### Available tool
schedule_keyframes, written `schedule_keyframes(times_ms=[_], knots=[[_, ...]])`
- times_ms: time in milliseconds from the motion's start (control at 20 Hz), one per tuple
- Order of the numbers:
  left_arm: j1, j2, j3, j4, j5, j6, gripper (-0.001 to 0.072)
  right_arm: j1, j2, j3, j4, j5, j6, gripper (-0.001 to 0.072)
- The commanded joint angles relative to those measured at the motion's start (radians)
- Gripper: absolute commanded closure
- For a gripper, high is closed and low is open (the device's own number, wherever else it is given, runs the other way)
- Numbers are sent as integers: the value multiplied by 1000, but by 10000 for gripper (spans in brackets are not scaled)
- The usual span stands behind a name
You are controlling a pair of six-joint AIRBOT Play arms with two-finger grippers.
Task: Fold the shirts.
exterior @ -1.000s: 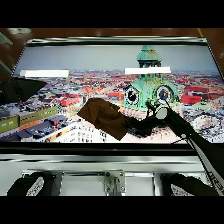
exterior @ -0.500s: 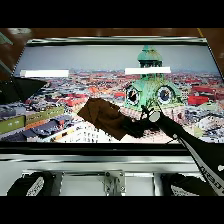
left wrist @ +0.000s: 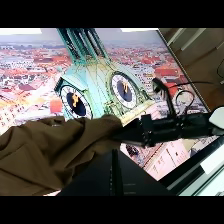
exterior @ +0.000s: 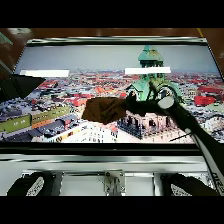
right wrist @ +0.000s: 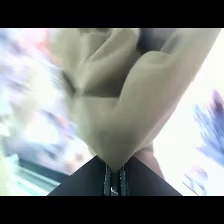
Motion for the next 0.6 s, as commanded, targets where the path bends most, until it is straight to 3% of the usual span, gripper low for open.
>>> schedule_keyframes(times_ms=[0,250,550], knots=[[0,0,0,1,22,0,663,-158,87,201,-34,190,-22,651],[0,-1,0,1,24,0,663,-515,130,472,-121,491,-1,651],[0,0,0,1,23,0,663,-752,113,498,-262,639,-18,651]])
